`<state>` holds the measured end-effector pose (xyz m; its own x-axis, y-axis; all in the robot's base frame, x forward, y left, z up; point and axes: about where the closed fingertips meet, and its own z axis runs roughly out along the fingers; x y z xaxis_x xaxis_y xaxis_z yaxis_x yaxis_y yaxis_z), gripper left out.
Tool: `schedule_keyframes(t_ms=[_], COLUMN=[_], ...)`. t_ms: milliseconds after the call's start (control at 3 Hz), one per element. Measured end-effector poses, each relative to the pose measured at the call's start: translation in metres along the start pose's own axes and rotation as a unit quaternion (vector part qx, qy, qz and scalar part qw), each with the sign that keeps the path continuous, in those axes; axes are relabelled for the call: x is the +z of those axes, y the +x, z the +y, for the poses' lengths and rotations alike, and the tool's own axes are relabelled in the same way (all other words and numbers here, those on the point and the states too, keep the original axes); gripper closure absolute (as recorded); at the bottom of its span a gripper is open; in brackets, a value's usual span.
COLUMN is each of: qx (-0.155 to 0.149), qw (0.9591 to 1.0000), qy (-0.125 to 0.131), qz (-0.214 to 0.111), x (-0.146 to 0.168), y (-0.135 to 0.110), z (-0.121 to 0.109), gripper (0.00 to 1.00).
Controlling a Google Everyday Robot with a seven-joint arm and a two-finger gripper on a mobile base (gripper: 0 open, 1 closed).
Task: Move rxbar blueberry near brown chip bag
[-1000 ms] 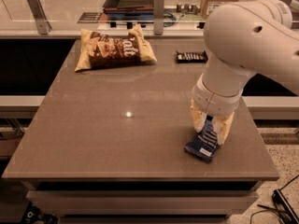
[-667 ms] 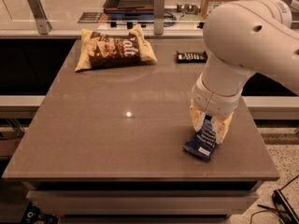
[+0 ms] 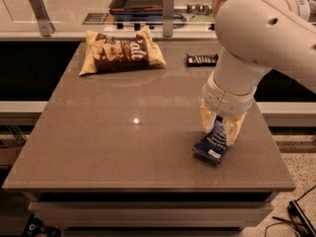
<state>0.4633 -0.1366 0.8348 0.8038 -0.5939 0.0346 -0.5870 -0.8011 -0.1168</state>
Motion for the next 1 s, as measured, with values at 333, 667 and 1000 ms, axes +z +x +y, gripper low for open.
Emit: schedule_keyframes(t_ms=[333, 667, 1000], qx=[-0.003, -0.003, -0.012], qw=[0.9999, 0.9996, 0.9986], qy=[0.002, 0.001, 0.008], qz=[0.013, 0.028, 0.05], x=[-0.015, -0.031, -0.048], y=[0.016, 0.034, 0.057], z=[-0.009, -0.018, -0.038], gripper=[1.0, 1.0, 1.0])
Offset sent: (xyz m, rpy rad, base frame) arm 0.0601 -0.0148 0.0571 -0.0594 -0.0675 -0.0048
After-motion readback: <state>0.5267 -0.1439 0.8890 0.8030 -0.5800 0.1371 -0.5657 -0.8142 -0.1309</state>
